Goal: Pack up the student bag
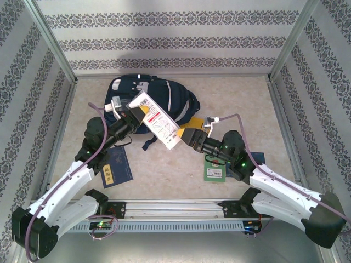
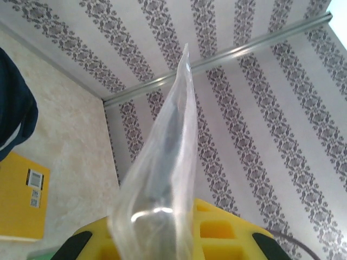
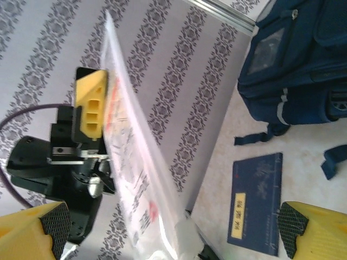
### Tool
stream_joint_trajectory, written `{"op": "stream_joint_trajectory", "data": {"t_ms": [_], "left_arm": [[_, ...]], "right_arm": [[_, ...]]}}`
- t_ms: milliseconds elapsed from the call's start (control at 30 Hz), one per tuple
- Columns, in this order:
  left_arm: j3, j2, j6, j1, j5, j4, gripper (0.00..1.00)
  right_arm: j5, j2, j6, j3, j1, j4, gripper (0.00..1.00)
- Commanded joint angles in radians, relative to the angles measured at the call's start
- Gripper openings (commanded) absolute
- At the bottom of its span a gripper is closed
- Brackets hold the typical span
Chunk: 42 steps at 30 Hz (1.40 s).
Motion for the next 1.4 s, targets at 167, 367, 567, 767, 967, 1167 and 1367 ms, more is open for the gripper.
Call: {"op": "stream_joint_trajectory", "data": {"t_ms": [167,367,567,767,967,1167,1367], "left_arm": [[0.014,0.017,-0.070,-0.020,-0.093,0.109,0.00],[0.008,0.025,-0.079,-0.032,-0.096,0.116,0.00],[-0.013,0.027,-0.082,-0.054,-0.116,0.121,0.00],[-0.016,0.032,-0.078,-0.068,-0.122,0.112,0.01],[-0.020,0.052,-0.069,-0.076,-0.120,0.103,0.10],[0.007,0.064,0.011,-0.075,-0.132,-0.007,0.49],[0.168,0.127,0.257,-0.072,-0.202,-0.392,0.70]], "right_arm": [[0.072,0.076,0.101,-0.016,0.047,0.231,0.96],[0.082,0.152,0.136,-0.005,0.061,0.341,0.88],[0.093,0.198,0.123,0.044,0.065,0.358,0.73],[0.113,0.240,0.141,0.065,0.064,0.381,0.49],[0.123,0.253,0.144,0.066,0.064,0.382,0.29],[0.174,0.173,0.138,0.022,0.017,0.244,0.19],[0.247,-0.037,0.048,-0.031,-0.110,-0.091,0.19]]}}
